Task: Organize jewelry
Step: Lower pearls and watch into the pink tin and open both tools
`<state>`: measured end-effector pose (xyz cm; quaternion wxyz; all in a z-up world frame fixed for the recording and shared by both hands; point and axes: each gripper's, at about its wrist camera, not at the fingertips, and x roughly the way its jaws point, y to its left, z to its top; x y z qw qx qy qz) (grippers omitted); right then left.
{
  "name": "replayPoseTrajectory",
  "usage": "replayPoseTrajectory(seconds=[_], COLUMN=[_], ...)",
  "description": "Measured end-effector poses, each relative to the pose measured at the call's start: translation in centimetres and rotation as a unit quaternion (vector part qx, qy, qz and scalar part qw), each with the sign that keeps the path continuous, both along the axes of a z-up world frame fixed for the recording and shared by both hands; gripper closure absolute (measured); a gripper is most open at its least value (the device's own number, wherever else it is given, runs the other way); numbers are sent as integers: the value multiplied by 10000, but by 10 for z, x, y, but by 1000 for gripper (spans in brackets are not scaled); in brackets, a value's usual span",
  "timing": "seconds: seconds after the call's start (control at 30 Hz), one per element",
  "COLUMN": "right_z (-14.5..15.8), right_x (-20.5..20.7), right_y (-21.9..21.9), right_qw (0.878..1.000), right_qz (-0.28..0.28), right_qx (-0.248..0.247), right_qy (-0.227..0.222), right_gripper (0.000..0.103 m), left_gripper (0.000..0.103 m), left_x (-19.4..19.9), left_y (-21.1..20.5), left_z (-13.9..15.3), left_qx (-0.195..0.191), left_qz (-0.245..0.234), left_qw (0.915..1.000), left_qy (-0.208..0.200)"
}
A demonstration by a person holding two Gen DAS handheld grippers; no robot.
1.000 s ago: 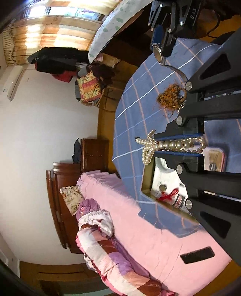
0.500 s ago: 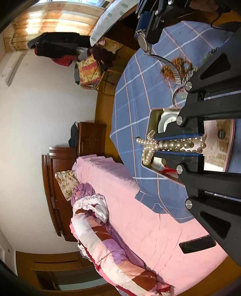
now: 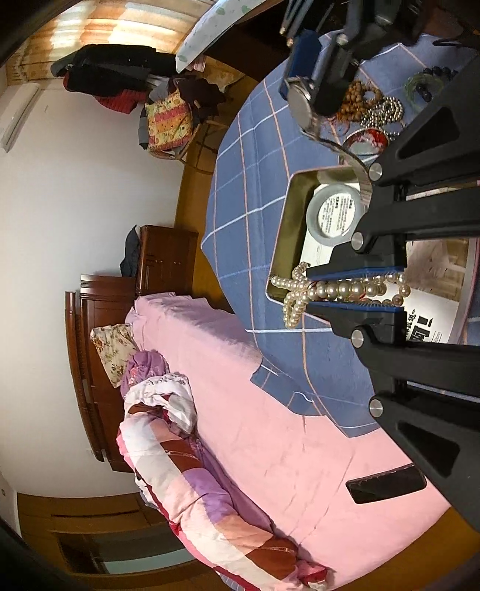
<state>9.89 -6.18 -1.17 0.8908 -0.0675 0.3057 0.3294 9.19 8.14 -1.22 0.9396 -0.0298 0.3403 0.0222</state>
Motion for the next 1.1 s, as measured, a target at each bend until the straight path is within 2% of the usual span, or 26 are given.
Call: replayPoseTrajectory(seconds=[0.67, 1.1], right_z=[-48, -59], right_x=[14, 14], right_y=[18, 31], right_qw=[9977, 9962], right_qz=[86, 144], right_qx=[-244, -586], right_qy=[624, 633], right_gripper=[65, 64], left_gripper=[93, 93], left_x=[13, 12], left_y=[2, 5], left_z=[-36, -41], left_qx=[52, -19], left_qz=[32, 79], left_qw=[9988, 9986], left_qy=[487, 528])
